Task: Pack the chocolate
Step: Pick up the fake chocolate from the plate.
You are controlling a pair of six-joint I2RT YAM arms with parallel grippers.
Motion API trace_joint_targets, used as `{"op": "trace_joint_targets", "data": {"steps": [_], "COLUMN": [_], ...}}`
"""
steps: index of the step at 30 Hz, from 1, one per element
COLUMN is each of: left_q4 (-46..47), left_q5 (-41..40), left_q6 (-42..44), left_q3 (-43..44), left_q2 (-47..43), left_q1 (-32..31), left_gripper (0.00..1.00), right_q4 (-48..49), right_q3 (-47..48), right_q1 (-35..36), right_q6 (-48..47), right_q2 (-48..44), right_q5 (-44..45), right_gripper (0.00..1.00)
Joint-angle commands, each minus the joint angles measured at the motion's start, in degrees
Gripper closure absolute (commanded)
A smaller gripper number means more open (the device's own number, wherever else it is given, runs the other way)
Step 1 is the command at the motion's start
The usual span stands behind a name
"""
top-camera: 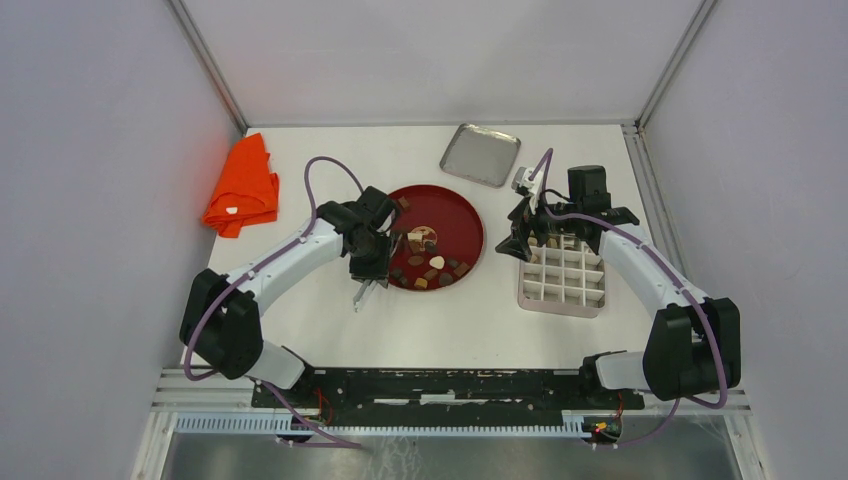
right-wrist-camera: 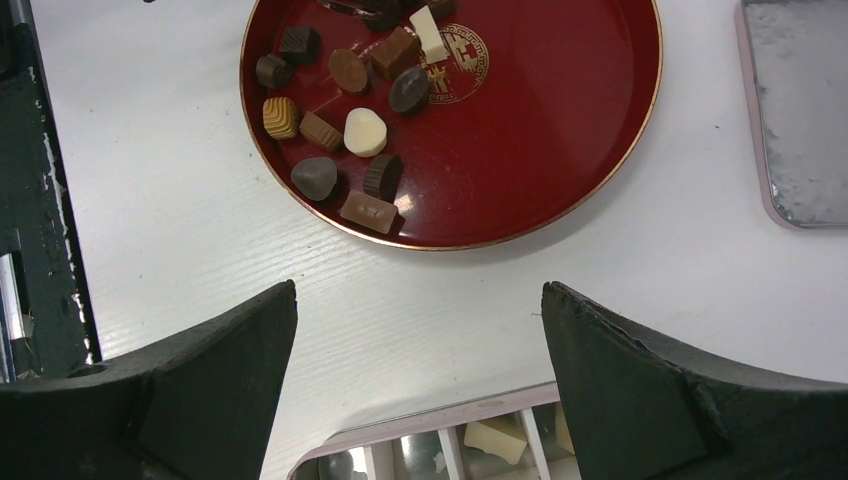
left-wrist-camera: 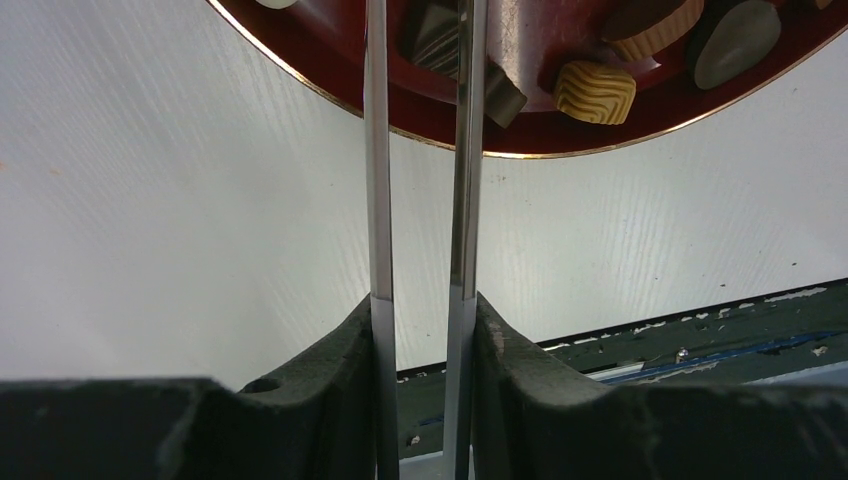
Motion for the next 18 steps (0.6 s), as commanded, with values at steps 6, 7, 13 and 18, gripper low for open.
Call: {"op": "trace_joint_targets", "data": {"steps": [6, 7, 13, 18], "left_q4": [-0.64, -0.77, -0.88, -1.16], "left_q5": [2.62, 2.56, 2.35, 1.84], "left_q6": [2.14, 2.12, 2.04, 2.03], "left_q3": [2.83, 2.83, 2.54, 2.98], "left_q2": [-4.17, -4.29, -4.9, -5.44], "left_q1": [0.22, 0.2, 0.19, 0.26], "left_gripper": [0.98, 0.98, 0.98, 0.98], "right_q4": [-0.45, -0.46, -0.46, -0.57], "right_q3": [2.21, 2.27, 2.25, 2.27], "right_q1": [0.12, 0.08, 0.09, 0.09], "right_q6": [-0.86, -0.87, -0.91, -0.88], "right_q2": [0.4, 0.41, 0.42, 0.46], "right_q5": [-1.8, -1.84, -1.79, -1.78], "right_gripper": [0.02, 0.02, 0.02, 0.02]}}
